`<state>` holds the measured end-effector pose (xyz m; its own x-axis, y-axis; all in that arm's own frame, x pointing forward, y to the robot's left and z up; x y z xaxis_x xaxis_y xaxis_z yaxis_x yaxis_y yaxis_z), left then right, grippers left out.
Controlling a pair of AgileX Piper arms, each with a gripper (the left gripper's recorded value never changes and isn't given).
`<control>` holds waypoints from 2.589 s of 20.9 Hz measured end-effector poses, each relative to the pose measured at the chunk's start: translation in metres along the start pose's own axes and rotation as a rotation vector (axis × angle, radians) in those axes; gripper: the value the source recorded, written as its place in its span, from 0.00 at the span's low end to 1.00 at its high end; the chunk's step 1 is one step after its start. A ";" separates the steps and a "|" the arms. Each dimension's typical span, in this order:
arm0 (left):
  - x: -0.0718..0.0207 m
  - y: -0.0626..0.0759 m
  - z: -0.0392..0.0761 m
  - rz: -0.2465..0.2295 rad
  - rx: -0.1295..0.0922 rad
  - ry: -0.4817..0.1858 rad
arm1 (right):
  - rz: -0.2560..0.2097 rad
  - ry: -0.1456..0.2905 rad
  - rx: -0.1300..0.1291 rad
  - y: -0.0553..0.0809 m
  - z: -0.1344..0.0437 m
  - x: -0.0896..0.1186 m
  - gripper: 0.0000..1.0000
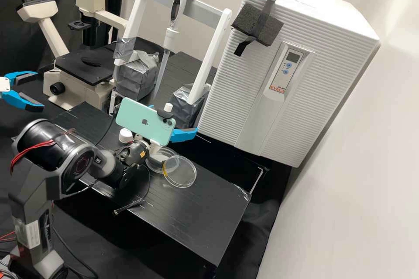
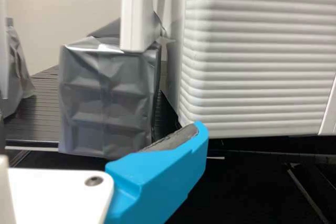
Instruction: Close the bottle
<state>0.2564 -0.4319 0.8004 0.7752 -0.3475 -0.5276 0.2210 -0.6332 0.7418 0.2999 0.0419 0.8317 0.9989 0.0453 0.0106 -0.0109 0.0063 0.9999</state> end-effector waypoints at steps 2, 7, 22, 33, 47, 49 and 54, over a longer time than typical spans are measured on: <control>0.0007 0.000 0.001 -0.001 0.001 -0.004 | -0.004 0.026 0.003 0.002 -0.005 -0.008 1.00; 0.0015 0.000 0.002 -0.002 0.024 -0.010 | -0.049 0.124 -0.013 0.001 -0.016 -0.028 1.00; 0.0034 -0.001 0.004 -0.005 0.024 -0.020 | -0.238 0.180 -0.029 -0.007 0.001 -0.064 1.00; 0.0039 -0.002 0.003 -0.007 0.022 -0.020 | -0.275 0.179 -0.028 -0.009 0.006 -0.071 1.00; 0.0041 -0.001 0.003 -0.006 0.023 -0.020 | -0.297 0.176 -0.026 -0.013 0.007 -0.070 0.00; 0.0041 -0.001 0.003 -0.006 0.023 -0.020 | -0.305 0.179 -0.024 -0.015 0.007 -0.070 0.00; 0.0041 -0.001 0.003 -0.006 0.023 -0.020 | -0.309 0.181 -0.024 -0.016 0.007 -0.070 0.00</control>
<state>0.2577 -0.4347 0.7962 0.7617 -0.3578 -0.5402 0.2113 -0.6510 0.7290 0.2308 0.0320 0.8147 0.9308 0.2142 -0.2963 0.2876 0.0713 0.9551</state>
